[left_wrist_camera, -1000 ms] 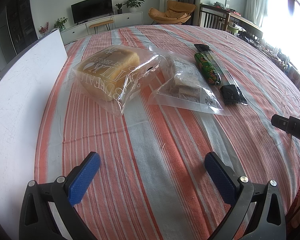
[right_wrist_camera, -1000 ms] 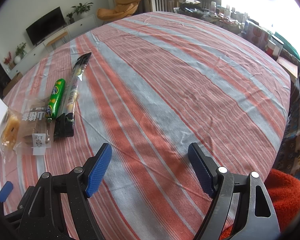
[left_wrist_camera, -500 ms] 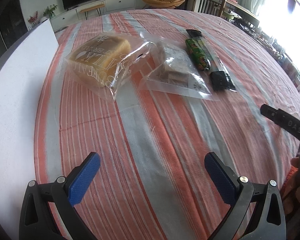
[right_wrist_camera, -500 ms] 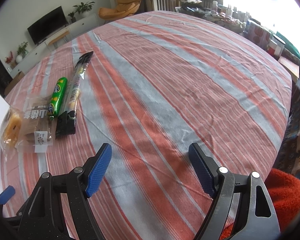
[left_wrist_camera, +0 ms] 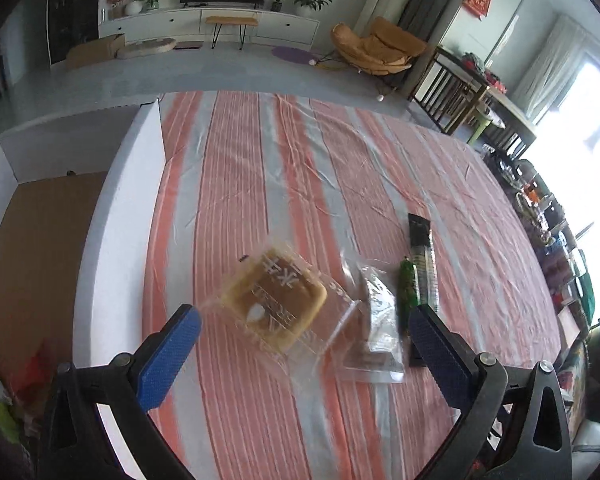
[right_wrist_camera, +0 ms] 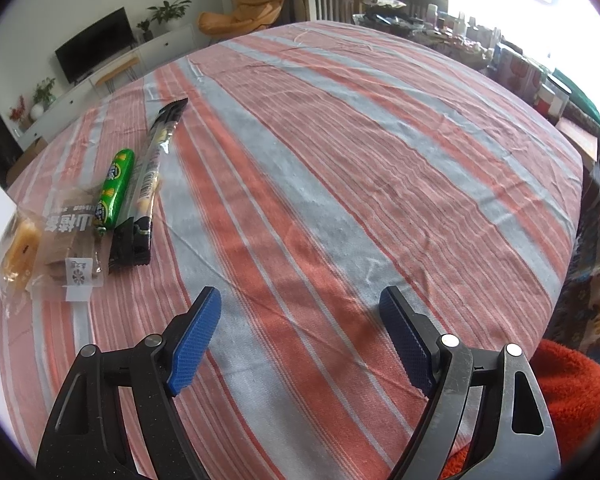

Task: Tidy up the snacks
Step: 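Lower the left tool onto the wrapped bread and grasp it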

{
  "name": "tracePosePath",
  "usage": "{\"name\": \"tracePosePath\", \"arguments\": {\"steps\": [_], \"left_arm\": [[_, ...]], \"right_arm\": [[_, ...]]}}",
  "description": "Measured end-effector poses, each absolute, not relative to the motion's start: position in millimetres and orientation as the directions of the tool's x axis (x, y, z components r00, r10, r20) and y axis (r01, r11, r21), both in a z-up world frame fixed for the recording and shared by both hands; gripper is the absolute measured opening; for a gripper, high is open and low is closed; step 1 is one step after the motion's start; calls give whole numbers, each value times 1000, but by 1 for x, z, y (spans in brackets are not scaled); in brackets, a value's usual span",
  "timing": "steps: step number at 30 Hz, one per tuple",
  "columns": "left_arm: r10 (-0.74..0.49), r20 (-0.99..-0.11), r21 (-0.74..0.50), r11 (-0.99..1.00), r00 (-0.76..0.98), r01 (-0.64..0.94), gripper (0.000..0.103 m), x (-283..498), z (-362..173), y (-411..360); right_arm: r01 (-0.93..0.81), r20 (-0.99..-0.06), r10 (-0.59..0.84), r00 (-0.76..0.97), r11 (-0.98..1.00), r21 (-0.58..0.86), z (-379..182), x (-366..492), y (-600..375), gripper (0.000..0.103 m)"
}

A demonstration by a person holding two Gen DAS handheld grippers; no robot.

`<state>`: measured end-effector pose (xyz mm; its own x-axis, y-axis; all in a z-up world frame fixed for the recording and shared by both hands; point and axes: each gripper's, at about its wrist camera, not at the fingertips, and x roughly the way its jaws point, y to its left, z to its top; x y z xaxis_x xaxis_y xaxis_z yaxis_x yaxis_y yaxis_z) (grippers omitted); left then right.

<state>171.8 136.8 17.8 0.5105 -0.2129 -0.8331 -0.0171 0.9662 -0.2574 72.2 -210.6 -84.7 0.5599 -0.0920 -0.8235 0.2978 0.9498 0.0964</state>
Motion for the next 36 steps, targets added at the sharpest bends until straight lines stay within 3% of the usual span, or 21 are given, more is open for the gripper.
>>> {"name": "tracePosePath", "arguments": {"steps": [5, 9, 12, 16, 22, 26, 29, 32, 36], "left_arm": [[-196, -912, -115, 966, 361, 233, 103, 198, -10, 108], [-86, -918, 82, 914, 387, 398, 103, 198, -23, 87], [-103, -912, 96, 888, 397, 451, 103, 197, -27, 83], [-170, -922, 13, 884, 348, 468, 103, 203, -32, 81], [-139, -935, 54, 852, 325, 521, 103, 202, -46, 66], [-86, -938, 87, 880, 336, 467, 103, 212, -63, 72], [-101, -955, 19, 918, 279, 396, 103, 224, -83, 85], [-64, -948, 59, 928, 311, 369, 103, 224, -88, 86], [-52, -936, 72, 939, 347, 337, 88, 214, -82, 84]], "right_arm": [[298, -823, -92, 560, 950, 96, -85, 72, -210, 84], [297, -824, -96, 558, 950, 90, -84, 72, -210, 85], [297, -824, -96, 558, 951, 90, -84, 72, -211, 85], [297, -824, -100, 557, 951, 85, -85, 72, -210, 85], [296, -825, -102, 556, 952, 82, -85, 73, -210, 85], [296, -825, -104, 556, 952, 80, -85, 73, -209, 85], [296, -824, -103, 556, 952, 81, -85, 73, -209, 85], [296, -825, -104, 556, 952, 80, -85, 73, -209, 85], [296, -825, -103, 556, 952, 81, -84, 73, -210, 85]]}}
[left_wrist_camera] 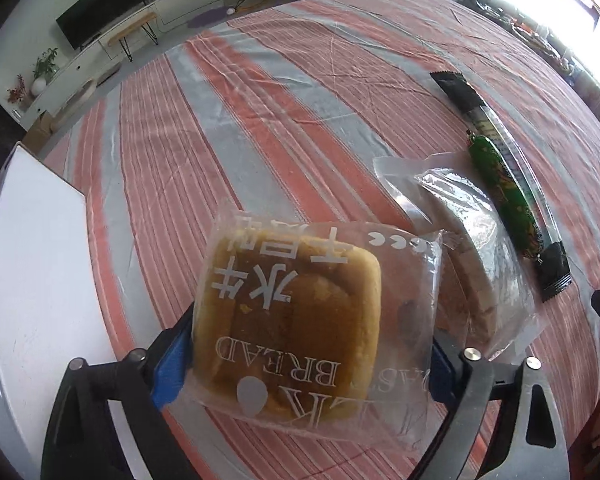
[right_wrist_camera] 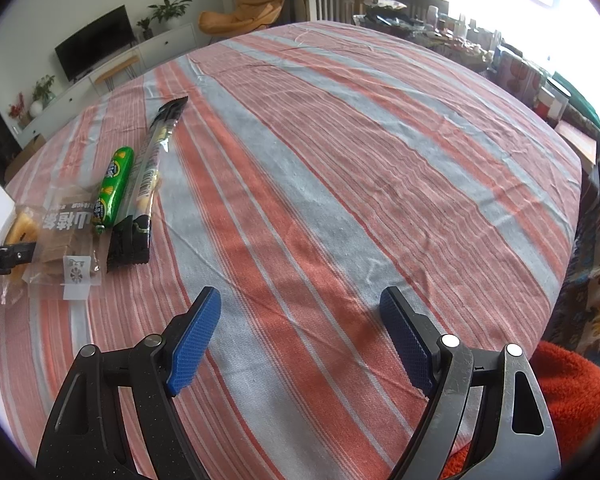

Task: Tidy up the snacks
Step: 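Lower the left tool onto the wrapped bread and grasp it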

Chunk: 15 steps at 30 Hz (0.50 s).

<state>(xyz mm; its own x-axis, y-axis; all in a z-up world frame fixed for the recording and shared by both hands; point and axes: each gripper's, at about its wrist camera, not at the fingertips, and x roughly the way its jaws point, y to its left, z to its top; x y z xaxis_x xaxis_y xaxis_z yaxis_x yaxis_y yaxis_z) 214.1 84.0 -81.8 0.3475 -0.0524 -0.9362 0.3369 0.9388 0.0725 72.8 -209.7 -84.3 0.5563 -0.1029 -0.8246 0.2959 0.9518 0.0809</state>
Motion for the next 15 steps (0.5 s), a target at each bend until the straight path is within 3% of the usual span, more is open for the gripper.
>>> {"name": "tracePosePath", "arguments": {"steps": [6, 8, 15], "left_arm": [[-38, -958, -21, 998, 283, 64, 83, 173, -67, 107], [-89, -950, -83, 996, 298, 32, 83, 145, -58, 107], [-85, -901, -88, 996, 426, 13, 83, 58, -51, 86]], "right_arm": [[296, -824, -98, 558, 951, 88, -84, 73, -210, 85], [296, -824, -98, 558, 951, 88, -84, 73, -210, 85], [296, -824, -95, 559, 951, 91, -83, 73, -210, 85]]}}
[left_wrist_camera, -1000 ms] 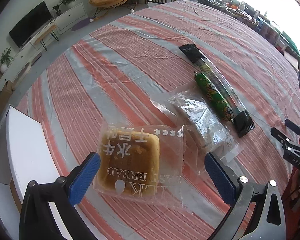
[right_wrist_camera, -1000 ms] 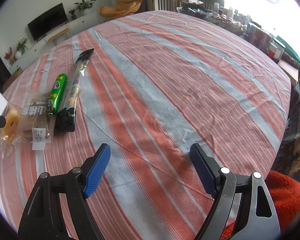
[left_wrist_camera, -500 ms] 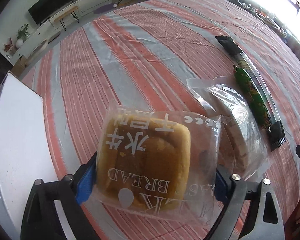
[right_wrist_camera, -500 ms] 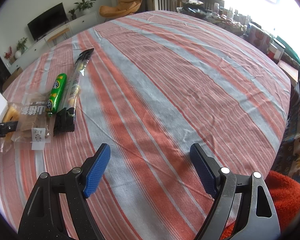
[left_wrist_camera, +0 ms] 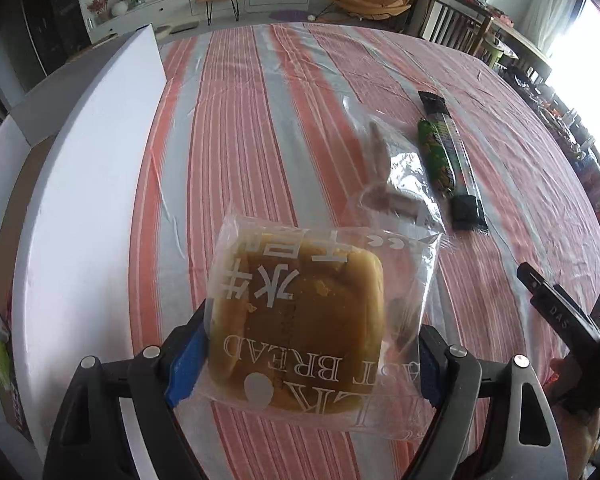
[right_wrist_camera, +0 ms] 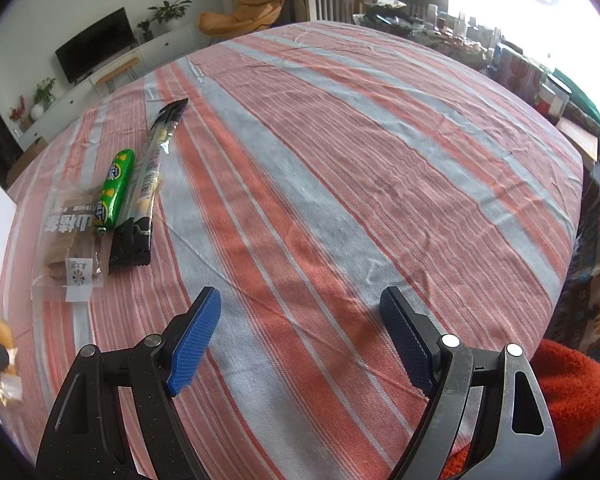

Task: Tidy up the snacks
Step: 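Lower the left tool onto the wrapped bread and grasp it, then hold the bread up with the left tool while the right tool moves toward the snacks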

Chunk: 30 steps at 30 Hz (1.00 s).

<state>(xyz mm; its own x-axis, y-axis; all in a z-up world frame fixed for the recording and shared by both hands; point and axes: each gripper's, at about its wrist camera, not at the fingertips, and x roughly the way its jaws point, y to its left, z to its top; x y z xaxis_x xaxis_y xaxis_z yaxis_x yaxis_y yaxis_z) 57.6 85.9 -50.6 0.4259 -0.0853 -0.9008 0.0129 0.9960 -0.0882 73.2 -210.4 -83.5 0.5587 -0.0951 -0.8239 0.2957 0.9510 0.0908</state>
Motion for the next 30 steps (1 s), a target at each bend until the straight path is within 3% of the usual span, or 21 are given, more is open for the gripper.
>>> {"name": "tracePosePath", "arguments": {"steps": [8, 30], "left_arm": [[-45, -852, -45, 999, 522, 13, 83, 38, -55, 76], [-12, -843, -7, 1000, 538, 12, 84, 33, -77, 82]], "right_arm": [[294, -824, -92, 559, 951, 94, -83, 73, -210, 85], [293, -828, -120, 548, 955, 55, -84, 75, -205, 85]]}}
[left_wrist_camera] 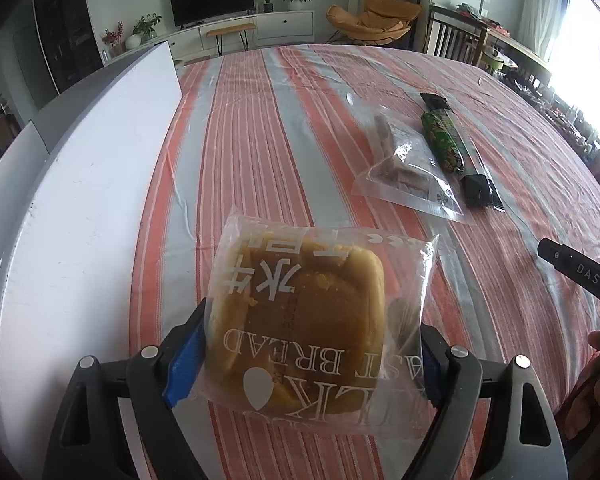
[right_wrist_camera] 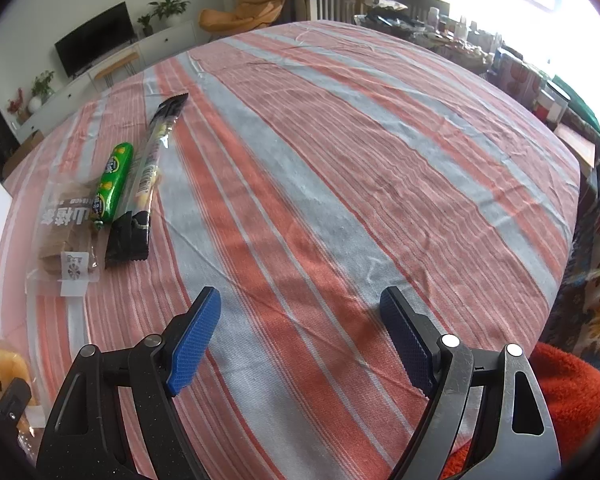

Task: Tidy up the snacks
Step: 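Hold the bread up with the left tool while the right tool moves toward the snacks, then grasp the black-capped stick snack with the right tool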

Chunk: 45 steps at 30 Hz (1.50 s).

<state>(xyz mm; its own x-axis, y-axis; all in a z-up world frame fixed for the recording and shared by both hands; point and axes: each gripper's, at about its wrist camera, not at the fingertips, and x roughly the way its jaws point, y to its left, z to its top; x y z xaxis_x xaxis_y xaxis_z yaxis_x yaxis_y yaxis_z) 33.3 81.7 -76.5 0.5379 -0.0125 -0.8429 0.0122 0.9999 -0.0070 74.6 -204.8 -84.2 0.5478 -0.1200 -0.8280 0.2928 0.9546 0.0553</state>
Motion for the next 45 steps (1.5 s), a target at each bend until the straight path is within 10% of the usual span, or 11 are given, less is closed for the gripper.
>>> {"name": "tracePosePath", "arguments": {"steps": [27, 35, 45], "left_arm": [[-12, -851, -4, 1000, 525, 15, 86, 33, -78, 81], [2, -856, 12, 1000, 517, 16, 86, 32, -77, 79], [8, -854, 19, 1000, 520, 17, 86, 35, -73, 80]], "right_arm": [[292, -828, -123, 547, 955, 51, -85, 74, -204, 85], [338, -679, 185, 711, 756, 560, -87, 48, -274, 83], [282, -726, 151, 671, 853, 439, -69, 105, -260, 84]]}}
